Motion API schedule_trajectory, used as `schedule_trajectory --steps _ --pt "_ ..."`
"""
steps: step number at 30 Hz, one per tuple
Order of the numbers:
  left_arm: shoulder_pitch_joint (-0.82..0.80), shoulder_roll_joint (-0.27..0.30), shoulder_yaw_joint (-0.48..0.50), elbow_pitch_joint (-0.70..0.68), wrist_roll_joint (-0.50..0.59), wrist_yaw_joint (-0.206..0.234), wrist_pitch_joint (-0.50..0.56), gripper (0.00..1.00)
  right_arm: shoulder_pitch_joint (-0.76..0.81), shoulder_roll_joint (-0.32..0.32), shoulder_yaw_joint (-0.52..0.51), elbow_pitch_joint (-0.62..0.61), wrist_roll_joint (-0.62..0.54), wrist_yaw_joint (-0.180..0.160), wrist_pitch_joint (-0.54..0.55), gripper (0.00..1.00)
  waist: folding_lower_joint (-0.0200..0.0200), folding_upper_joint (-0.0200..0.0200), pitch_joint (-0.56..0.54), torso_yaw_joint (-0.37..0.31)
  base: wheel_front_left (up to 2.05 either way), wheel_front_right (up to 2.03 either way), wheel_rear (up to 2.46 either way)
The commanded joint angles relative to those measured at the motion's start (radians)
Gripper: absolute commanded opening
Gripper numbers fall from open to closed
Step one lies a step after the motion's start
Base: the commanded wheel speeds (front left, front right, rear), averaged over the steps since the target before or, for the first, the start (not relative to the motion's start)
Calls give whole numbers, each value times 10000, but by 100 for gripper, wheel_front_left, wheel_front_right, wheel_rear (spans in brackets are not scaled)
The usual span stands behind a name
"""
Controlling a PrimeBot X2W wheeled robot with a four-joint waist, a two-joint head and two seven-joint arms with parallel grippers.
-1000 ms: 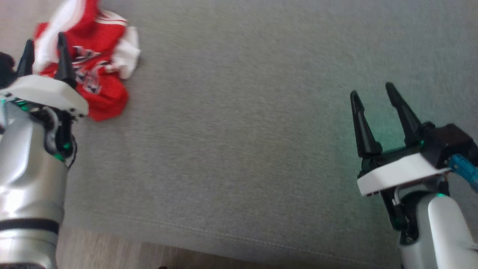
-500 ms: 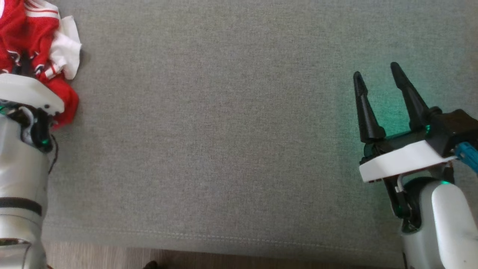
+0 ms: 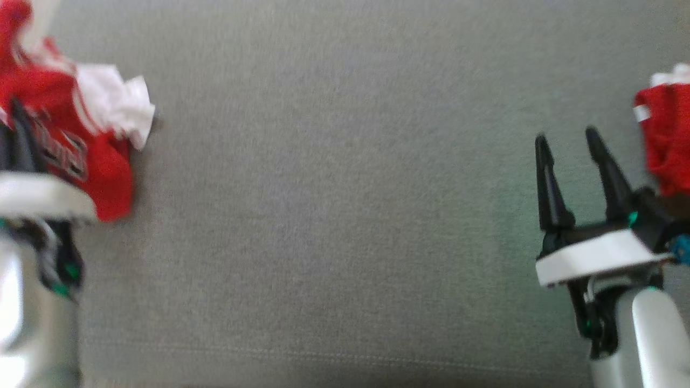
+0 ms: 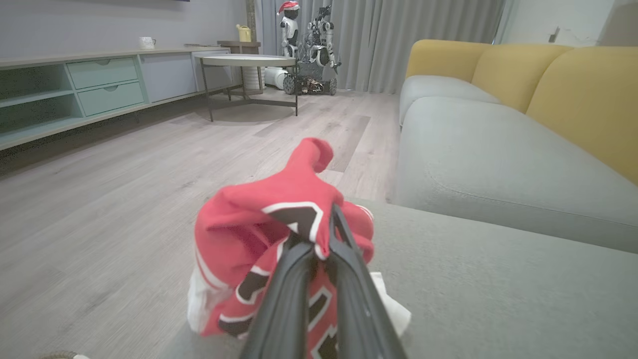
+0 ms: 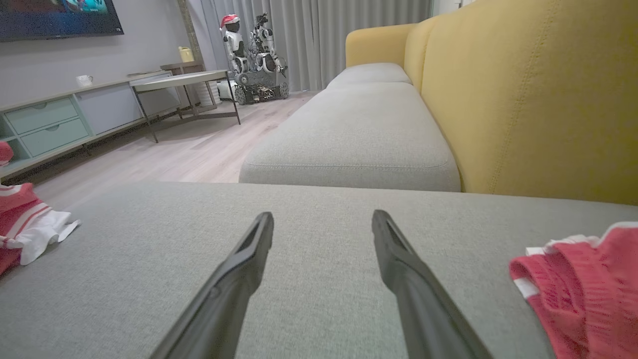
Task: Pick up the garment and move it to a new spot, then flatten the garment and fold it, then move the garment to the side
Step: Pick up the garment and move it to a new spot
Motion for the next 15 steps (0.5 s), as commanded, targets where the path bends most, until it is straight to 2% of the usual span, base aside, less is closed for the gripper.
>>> schedule_trajectory --steps 1,10,15 --pt "2 290 426 -610 127 100 -103 0 70 -18 199 -260 119 -7 -99 100 1 0 -644 -198 0 0 0" --pt "4154 -868 161 -3706 696 639 -57 0 1070 -14 117 136 737 -7 -342 100 1 0 -2037 -906 0 0 0" --pt "5222 -1139 -315 -5196 902 787 411 0 1414 -14 -18 118 932 -7 -369 100 1 0 -2223 -1155 0 0 0"
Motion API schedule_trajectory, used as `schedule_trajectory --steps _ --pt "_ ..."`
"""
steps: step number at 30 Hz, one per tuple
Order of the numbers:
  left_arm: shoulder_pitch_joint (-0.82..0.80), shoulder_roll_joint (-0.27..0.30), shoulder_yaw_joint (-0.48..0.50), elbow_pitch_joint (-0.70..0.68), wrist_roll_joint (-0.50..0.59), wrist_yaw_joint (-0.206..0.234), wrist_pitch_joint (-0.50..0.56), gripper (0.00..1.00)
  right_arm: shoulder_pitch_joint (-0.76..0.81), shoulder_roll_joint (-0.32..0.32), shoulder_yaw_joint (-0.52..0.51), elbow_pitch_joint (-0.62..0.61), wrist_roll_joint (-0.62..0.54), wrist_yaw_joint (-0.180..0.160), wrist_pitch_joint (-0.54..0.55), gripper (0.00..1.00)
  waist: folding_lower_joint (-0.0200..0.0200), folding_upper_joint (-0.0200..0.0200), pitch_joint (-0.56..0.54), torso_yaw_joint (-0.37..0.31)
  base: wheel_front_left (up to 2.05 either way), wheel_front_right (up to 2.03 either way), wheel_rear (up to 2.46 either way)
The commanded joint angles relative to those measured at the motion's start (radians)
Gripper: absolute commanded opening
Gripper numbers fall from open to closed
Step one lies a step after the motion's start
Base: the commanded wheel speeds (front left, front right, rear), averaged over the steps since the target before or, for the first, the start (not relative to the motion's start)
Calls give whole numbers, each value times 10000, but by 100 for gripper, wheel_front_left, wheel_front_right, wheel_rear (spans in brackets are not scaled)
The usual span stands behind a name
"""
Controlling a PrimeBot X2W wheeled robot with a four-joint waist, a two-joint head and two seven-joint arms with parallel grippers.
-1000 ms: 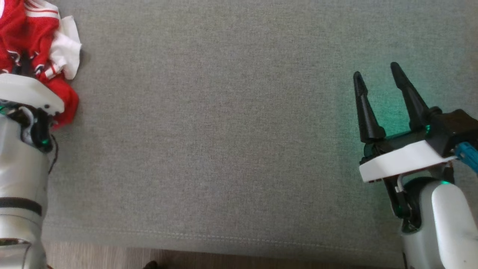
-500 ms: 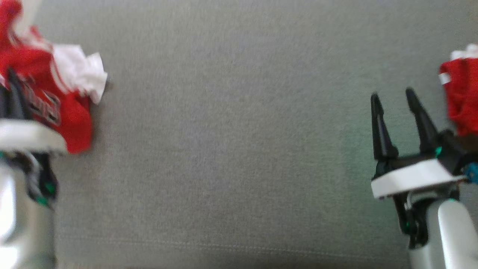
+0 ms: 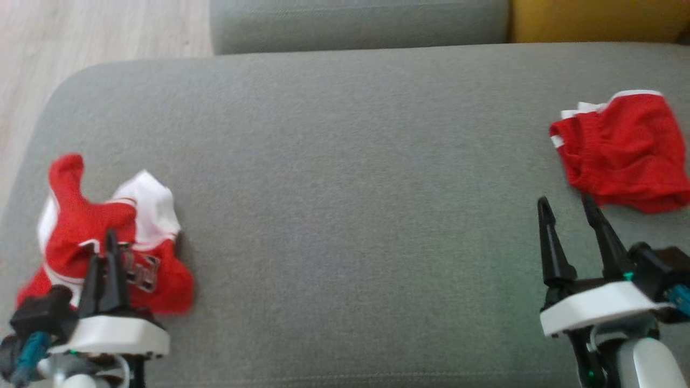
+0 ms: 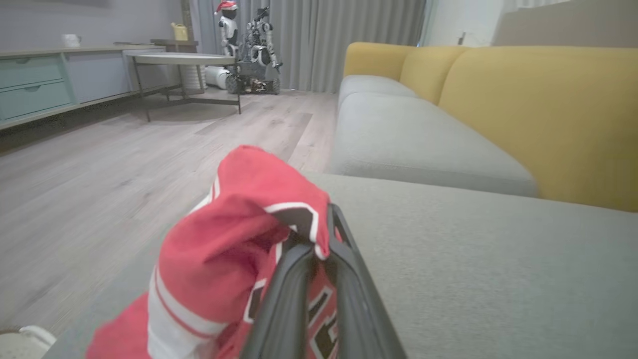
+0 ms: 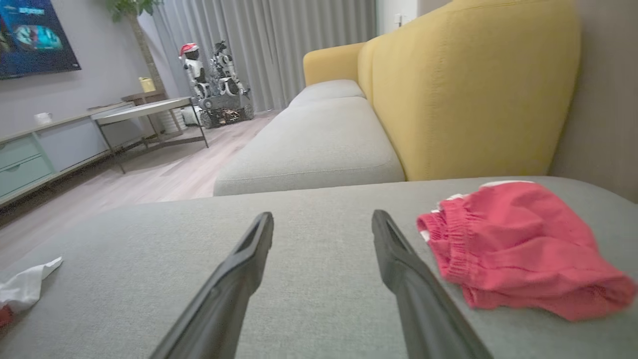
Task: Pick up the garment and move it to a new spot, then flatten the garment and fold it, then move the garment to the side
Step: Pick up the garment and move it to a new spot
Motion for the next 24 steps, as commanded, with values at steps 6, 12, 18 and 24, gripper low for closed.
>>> schedule_trajectory --steps 6,12,18,24 --pt "-621 72 -677 -999 318 -460 445 0 -275 -36 251 -421 207 -7 -81 100 1 -1 122 -436 0 0 0" --pt "-2095 -308 -2078 -435 538 -1335 476 0 -578 -36 411 -495 318 -7 -136 100 1 -1 692 -894 0 0 0" --pt "-3578 -780 -3376 233 679 -1846 286 0 -806 -36 512 -388 420 -7 -238 100 1 -1 1167 -1397 0 0 0" --pt "-4118 -947 -4298 1444 578 -2050 507 0 -973 -36 602 -296 512 -7 -327 100 1 -1 1554 -1706 0 0 0"
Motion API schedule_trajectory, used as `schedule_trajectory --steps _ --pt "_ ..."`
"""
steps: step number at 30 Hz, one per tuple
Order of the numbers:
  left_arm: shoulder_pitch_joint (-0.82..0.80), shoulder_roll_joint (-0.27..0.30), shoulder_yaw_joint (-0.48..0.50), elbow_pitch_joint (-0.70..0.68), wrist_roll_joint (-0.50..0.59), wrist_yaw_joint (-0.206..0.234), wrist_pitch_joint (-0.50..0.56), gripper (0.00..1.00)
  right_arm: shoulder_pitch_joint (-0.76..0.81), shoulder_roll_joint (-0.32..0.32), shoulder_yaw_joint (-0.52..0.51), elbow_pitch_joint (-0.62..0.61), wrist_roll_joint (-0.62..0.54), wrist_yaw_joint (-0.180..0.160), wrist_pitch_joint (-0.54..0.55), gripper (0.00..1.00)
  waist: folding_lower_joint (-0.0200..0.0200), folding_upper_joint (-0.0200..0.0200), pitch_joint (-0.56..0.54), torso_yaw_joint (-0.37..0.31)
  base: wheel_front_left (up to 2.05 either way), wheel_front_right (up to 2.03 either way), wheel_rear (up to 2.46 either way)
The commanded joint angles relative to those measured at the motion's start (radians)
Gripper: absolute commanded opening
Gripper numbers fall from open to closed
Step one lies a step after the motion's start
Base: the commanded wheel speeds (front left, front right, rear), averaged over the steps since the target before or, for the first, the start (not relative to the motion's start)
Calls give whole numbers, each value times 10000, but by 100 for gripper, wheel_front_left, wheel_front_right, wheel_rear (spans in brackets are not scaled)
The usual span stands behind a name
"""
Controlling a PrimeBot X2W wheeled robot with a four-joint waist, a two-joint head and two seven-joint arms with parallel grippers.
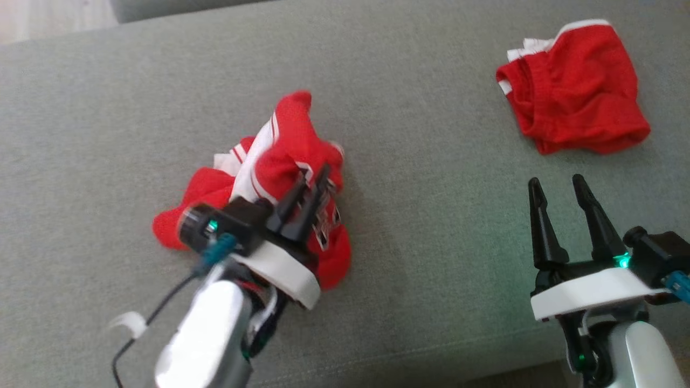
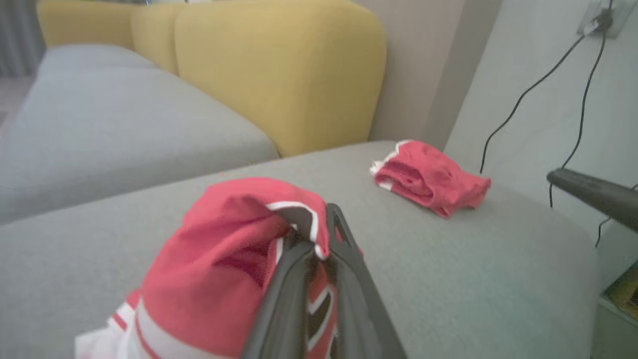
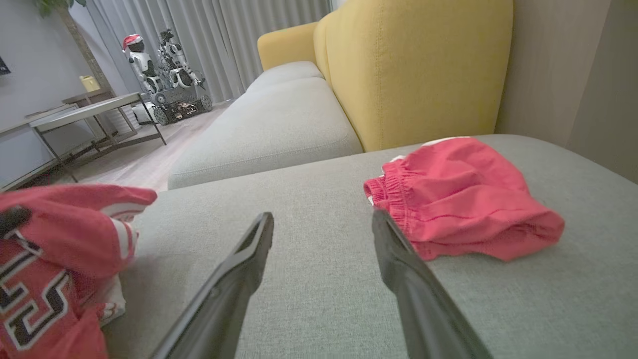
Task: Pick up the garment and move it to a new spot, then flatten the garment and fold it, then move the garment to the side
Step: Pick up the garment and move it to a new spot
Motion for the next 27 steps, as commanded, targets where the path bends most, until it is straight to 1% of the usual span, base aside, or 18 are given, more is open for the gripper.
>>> schedule_trajectory --steps 1,4,5,6,7,10,14,19,23,27 --pt "-393 10 32 95 -50 -79 49 0 -477 -45 267 -291 96 -7 -139 100 0 0 202 -143 0 0 0" --pt "-426 -14 -146 418 -148 -117 52 0 -497 -45 247 -257 108 -7 -172 100 0 0 239 -131 0 0 0" --pt "-438 -24 -216 530 -189 -129 15 3 -503 -45 231 -239 111 -7 -183 100 0 0 249 -109 0 0 0" --pt "-432 -36 -278 638 -260 -141 2 54 -506 -45 207 -216 108 -7 -188 100 0 0 241 -64 0 0 0" --pt "-434 -45 -349 705 -296 -150 -41 100 -512 -45 200 -194 101 -7 -183 100 0 0 221 -19 0 0 0" --pt "-364 -58 -484 842 -408 -152 -101 100 -535 -45 197 -159 10 -7 -151 100 0 0 62 153 0 0 0" --pt "-101 6 -285 641 -527 112 -258 100 -482 -45 201 -174 -151 -7 -56 100 0 0 -276 481 0 0 0" --pt "401 365 529 67 -606 967 -531 100 -362 -45 198 -258 -353 -7 118 100 0 0 -722 939 0 0 0" --pt "851 799 1380 -419 -679 1708 -642 100 -194 -45 166 -344 -432 -7 235 100 0 0 -1061 1273 0 0 0" --pt "1421 1302 2095 -794 -762 2220 -642 100 -6 -45 147 -384 -532 -7 298 100 0 0 -1374 1494 0 0 0"
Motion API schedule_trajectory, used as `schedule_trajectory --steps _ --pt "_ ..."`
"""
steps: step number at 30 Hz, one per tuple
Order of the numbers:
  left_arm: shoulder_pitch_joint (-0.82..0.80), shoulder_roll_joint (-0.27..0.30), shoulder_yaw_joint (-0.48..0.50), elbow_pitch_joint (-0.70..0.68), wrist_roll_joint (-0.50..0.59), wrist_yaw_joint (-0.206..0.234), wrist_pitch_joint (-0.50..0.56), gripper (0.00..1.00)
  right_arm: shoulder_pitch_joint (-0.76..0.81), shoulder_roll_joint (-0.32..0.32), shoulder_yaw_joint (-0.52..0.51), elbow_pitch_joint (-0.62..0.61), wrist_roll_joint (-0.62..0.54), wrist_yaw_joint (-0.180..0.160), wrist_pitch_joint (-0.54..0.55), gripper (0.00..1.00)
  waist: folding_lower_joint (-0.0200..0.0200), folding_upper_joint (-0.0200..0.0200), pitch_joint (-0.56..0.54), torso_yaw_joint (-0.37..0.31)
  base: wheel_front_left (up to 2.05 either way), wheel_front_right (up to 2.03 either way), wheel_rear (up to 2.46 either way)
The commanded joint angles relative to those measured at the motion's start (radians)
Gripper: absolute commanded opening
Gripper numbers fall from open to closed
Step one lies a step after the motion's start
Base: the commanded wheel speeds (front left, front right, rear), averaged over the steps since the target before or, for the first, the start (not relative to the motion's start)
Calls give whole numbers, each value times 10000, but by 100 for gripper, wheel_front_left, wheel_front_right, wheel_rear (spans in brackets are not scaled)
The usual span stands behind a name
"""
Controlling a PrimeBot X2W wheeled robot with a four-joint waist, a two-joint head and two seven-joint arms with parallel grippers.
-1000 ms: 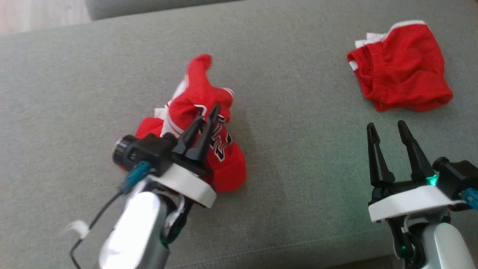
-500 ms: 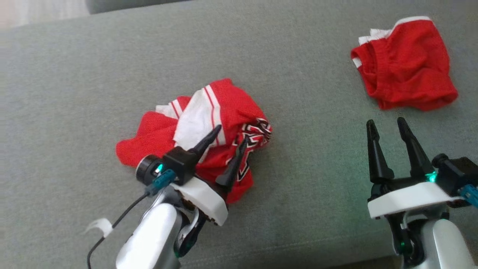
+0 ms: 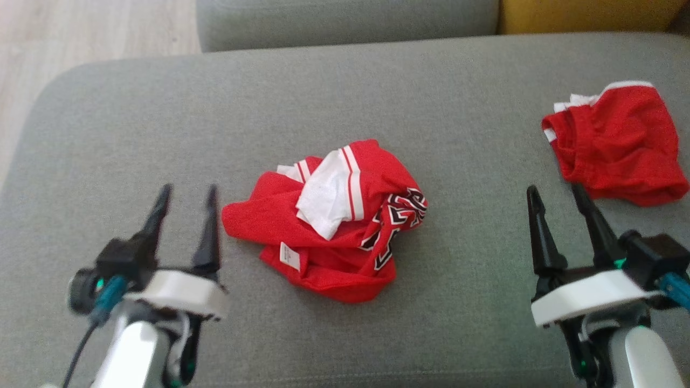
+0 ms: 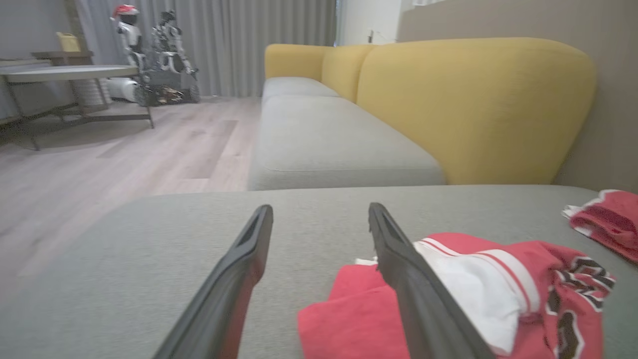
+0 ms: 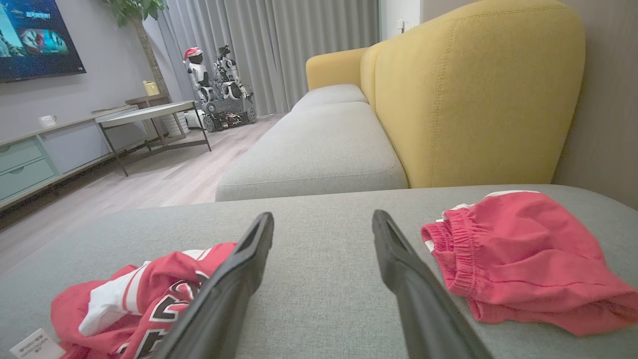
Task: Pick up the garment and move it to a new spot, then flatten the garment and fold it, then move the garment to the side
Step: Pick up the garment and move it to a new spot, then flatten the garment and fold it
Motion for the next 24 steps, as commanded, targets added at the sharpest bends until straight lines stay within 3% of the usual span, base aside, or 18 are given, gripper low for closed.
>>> schedule_trajectory --steps 1,8,24 --pt "-77 281 485 -456 -112 111 -37 100 -23 -45 207 -365 -52 -7 22 100 0 0 -242 196 0 0 0" --pt "1079 751 849 -1131 -205 377 57 100 308 -45 178 -301 -148 -7 44 100 0 0 -720 345 0 0 0" --pt "1966 827 552 -1639 -146 567 261 100 677 -45 117 -213 -197 -7 15 100 0 0 -1008 334 0 0 0"
